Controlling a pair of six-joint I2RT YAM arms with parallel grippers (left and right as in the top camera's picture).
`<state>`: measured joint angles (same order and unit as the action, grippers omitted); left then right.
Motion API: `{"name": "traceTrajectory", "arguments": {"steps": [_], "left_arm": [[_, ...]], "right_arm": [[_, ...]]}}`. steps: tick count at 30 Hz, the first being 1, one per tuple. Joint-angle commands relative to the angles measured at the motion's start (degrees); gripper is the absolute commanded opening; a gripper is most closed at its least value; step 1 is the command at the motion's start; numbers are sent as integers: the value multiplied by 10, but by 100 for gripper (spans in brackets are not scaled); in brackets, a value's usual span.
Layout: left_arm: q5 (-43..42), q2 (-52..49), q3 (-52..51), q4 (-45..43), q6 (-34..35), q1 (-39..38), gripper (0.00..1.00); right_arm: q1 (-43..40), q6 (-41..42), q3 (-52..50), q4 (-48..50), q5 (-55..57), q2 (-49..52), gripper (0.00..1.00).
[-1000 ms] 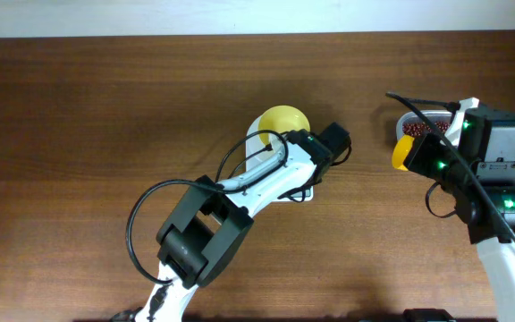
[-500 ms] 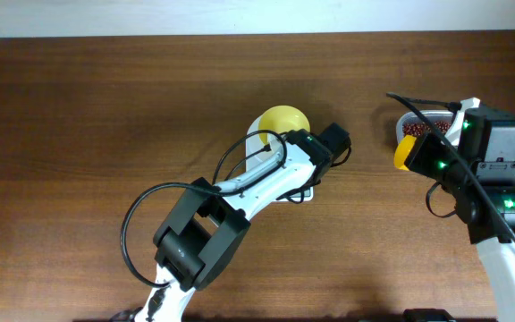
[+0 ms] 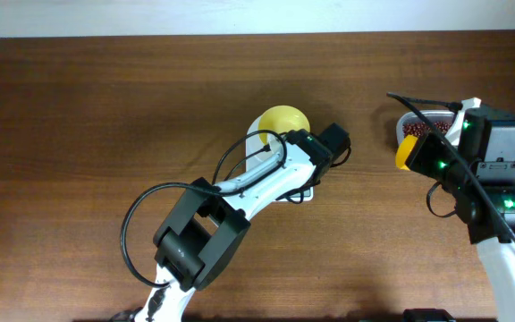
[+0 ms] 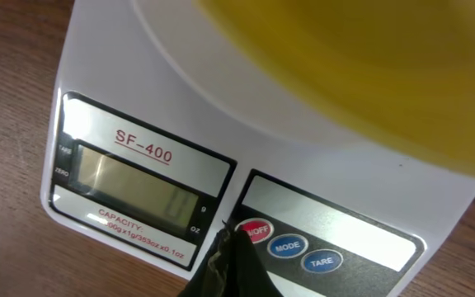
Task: Scoop item into bowl and weigh 50g on scale
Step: 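Raise the left gripper away from the scale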
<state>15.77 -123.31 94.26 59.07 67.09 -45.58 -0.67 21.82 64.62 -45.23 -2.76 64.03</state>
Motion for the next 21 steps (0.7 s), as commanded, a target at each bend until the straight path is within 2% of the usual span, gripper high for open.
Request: {"name": "traceTrajectory", "arguments": {"steps": [1,10,21], "left_arm": [[12,24,-7,3,1,-2,0],[64,24,-7,4,1,4,0],[59,65,-7,82,1,108,0]], "right_arm": [[-1,-6,10,0,16,1,4],[-1,-6,10,48,23,1,4],[-1,-21,10,60,140,1,4]]}}
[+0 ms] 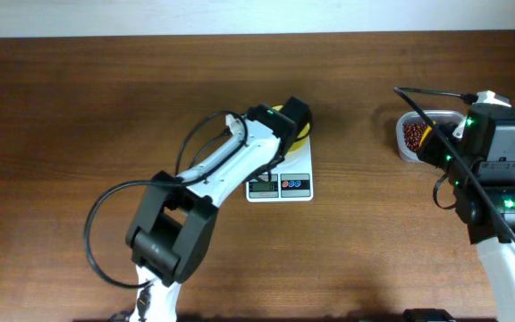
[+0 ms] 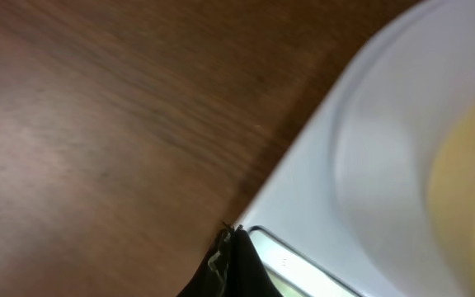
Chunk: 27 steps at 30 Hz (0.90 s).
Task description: Scoop item into bowl and weigh 50g on scale
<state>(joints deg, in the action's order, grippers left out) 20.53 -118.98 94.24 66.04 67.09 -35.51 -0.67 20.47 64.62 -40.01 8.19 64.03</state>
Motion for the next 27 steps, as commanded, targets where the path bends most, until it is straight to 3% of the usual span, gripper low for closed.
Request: {"name": "traceTrajectory", "arguments": {"steps": [1,7,12,14,16,17,19,20,22,27], "left_arm": [[11,22,-7,19,1,11,0],[66,26,-6,23,1,58,0],[76,49,24,27,-16,200,0],[-19,66,24,27,-106,281,0],[-128,68,24,28,-149,336,0],[-137,68,24,12,-149,356,0],[-74,68,24,-71,-179,370,0],[-50,68,24,-155,-247,372,0],[-50,68,24,-224,-320,372,0],[-23,67,24,-251,-331,372,0]], "right_arm": [[-2,-8,10,12,30,1,4],[-2,-8,10,41,62,1,4],[-26,-8,10,58,105,1,4],[-50,-8,10,61,103,1,4],[-55,-8,10,51,92,1,4],[-55,-8,10,34,73,0,4],[-55,-8,9,20,76,4,4],[-55,-14,9,20,77,9,4],[-55,-27,9,21,77,21,4],[-55,-27,9,21,45,55,4]]}}
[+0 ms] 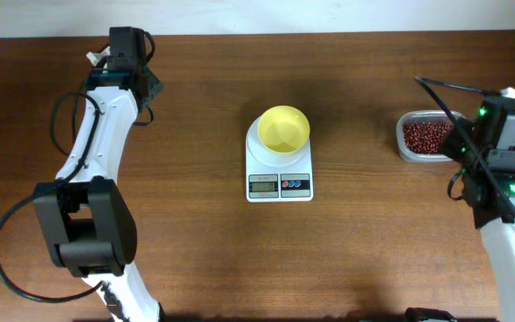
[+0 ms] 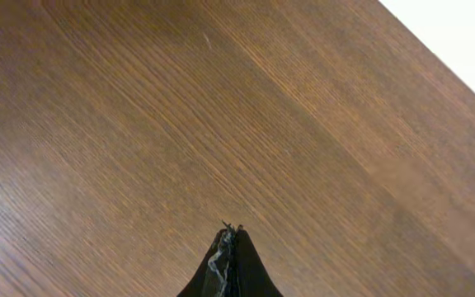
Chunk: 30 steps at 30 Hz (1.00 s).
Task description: Scoop item into bowl and weigh 50g on scale
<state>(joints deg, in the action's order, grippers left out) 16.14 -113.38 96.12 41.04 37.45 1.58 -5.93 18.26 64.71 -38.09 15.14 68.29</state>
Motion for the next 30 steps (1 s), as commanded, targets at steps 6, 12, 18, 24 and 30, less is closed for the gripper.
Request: {"name": "traceTrajectory", "arguments": {"steps": [6,12,18,24,30], "left_arm": [[-75,11,5,-6,-206,1,0],[-460,15,5,16,-449,-11,0],[-402,71,5,151,-581,-106,0],[-319,84,5,165,-581,-232,0],[-298,87,5,167,-479,-259,0]], "right_arm": [[-1,-51,8,6,-56,14,4],[-1,-116,8,19,-108,12,4],[-1,-104,8,16,-162,12,4],[-1,-88,8,28,-162,12,4],[-1,-88,8,28,-160,12,4]]}}
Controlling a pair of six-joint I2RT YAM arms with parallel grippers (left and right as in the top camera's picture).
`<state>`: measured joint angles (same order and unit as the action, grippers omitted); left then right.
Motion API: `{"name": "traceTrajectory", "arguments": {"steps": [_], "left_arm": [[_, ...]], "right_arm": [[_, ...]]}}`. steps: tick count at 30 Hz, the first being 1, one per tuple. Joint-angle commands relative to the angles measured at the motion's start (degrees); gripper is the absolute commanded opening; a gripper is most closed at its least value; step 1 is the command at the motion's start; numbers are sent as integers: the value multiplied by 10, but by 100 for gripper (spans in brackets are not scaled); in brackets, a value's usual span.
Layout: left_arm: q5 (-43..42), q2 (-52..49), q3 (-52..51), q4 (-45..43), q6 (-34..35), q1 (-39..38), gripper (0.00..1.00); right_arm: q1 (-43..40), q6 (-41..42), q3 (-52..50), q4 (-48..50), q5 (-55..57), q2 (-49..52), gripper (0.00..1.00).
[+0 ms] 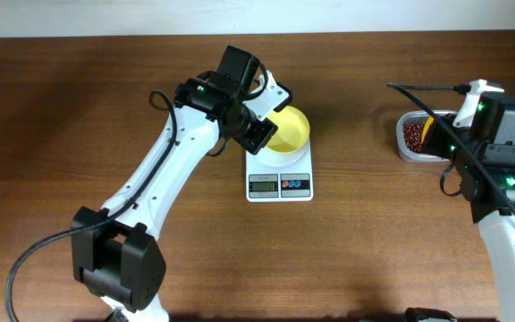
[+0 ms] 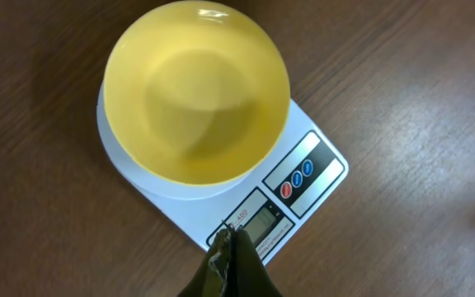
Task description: Scoop item into bowl and weigh 50g on scale
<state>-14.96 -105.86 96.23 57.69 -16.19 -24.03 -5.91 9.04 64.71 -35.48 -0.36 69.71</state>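
An empty yellow bowl sits on the white scale, whose display and buttons face the table's front. High above the scale's left side hangs my left gripper, shut with nothing between its fingers. On the right, a container of red beans stands. My right gripper is over it, mostly hidden under its wrist, with an orange scoop showing at its left side.
The brown wooden table stretches to a pale wall along the back edge. Black cables loop off both arms, one over the bean container.
My left gripper was at the table's far back left, over bare wood; now it is above the scale and bowl, still shut. The right arm has shifted left and the orange scoop shows again.
First my left gripper was shut low at the scale's front by the buttons, with the scoop held left of the bean container. It then stood over the scale's left edge, then far back left. Now it is above the scale, with the scoop over the container.
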Motion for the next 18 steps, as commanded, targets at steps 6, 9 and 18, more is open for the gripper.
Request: {"name": "traceTrajectory", "arguments": {"steps": [6,9,18], "left_arm": [[75,87,3,1,76,-3,0],[75,140,-30,-7,76,-3,0],[86,305,-380,-226,125,-60,0]], "right_arm": [[-1,5,8,2,-5,-1,4],[-1,5,8,2,-5,0,4],[-1,5,8,-1,-6,0,4]]}}
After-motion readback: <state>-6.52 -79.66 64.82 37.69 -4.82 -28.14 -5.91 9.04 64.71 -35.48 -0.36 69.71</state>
